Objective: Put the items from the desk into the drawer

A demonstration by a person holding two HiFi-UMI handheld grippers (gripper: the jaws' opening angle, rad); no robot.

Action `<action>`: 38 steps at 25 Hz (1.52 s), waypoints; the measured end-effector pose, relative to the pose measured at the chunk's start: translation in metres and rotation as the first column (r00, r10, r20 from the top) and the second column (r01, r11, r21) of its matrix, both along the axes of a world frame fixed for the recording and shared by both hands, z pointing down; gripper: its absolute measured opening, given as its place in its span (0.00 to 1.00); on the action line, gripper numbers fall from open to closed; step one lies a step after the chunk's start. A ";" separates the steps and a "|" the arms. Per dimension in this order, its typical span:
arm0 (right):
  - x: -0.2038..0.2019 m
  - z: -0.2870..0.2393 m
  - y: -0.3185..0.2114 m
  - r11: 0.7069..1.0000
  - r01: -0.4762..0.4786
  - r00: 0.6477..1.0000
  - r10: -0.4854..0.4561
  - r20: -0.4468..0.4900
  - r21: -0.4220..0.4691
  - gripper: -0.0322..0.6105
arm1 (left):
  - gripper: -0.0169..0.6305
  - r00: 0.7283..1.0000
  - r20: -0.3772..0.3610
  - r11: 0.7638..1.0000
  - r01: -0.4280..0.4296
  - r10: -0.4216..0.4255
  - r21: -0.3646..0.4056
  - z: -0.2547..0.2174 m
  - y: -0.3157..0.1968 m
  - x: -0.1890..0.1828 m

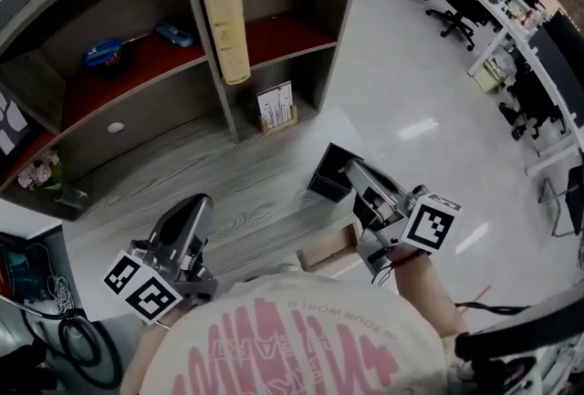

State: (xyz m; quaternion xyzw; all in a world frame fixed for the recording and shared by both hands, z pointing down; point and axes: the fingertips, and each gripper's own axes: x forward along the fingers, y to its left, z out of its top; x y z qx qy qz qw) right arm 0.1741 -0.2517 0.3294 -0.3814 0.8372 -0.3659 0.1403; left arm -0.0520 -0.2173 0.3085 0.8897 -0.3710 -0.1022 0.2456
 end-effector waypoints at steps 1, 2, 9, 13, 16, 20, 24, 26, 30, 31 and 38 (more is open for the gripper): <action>0.006 0.002 -0.004 1.000 0.002 1.000 -0.002 -0.005 0.000 0.06 | 0.06 1.000 0.005 1.000 0.015 -0.015 0.006 0.000 -0.002 0.003; 0.013 0.004 -0.008 1.000 -0.001 1.000 0.001 -0.011 -0.003 0.06 | 0.06 0.999 0.011 1.000 0.030 -0.030 0.010 -0.001 -0.005 0.007; 0.041 0.018 -0.027 1.000 0.002 1.000 -0.002 -0.004 -0.019 0.06 | 0.06 0.997 0.054 0.998 0.056 -0.055 -0.023 0.006 -0.009 0.032; 0.038 0.028 -0.033 0.999 0.013 1.000 -0.013 0.012 -0.029 0.06 | 0.06 0.996 0.071 0.997 0.065 -0.062 -0.034 0.011 -0.016 0.029; 0.039 0.034 -0.036 0.999 0.024 1.000 -0.023 0.022 -0.039 0.06 | 0.06 0.995 0.077 0.997 0.069 -0.066 -0.038 0.013 -0.022 0.032; 0.045 0.038 -0.042 1.000 0.015 0.999 -0.016 -0.039 -0.012 0.06 | 0.06 0.995 0.079 0.997 0.063 -0.058 -0.054 0.017 -0.028 0.040; 0.053 0.048 -0.045 0.999 0.014 0.982 -0.007 -0.187 0.036 0.16 | 0.06 0.996 0.083 0.997 0.049 -0.043 -0.064 0.019 -0.030 0.048; 0.055 0.055 -0.047 0.998 0.030 0.970 -0.015 -0.241 0.059 0.26 | 0.06 0.996 0.086 0.997 0.045 -0.038 -0.070 0.021 -0.031 0.050; 0.056 0.069 -0.049 0.992 0.077 0.944 -0.041 -0.328 0.099 0.62 | 0.06 0.995 0.095 0.996 0.042 -0.034 -0.084 0.024 -0.033 0.049; 0.055 0.074 -0.048 0.990 0.093 0.936 -0.051 -0.348 0.105 0.68 | 0.06 0.995 0.096 0.995 0.041 -0.032 -0.087 0.025 -0.034 0.049; 0.037 0.117 -0.036 0.965 0.246 0.833 -0.160 -0.530 0.096 0.96 | 0.06 0.995 0.102 0.995 0.030 -0.020 -0.096 0.027 -0.034 0.052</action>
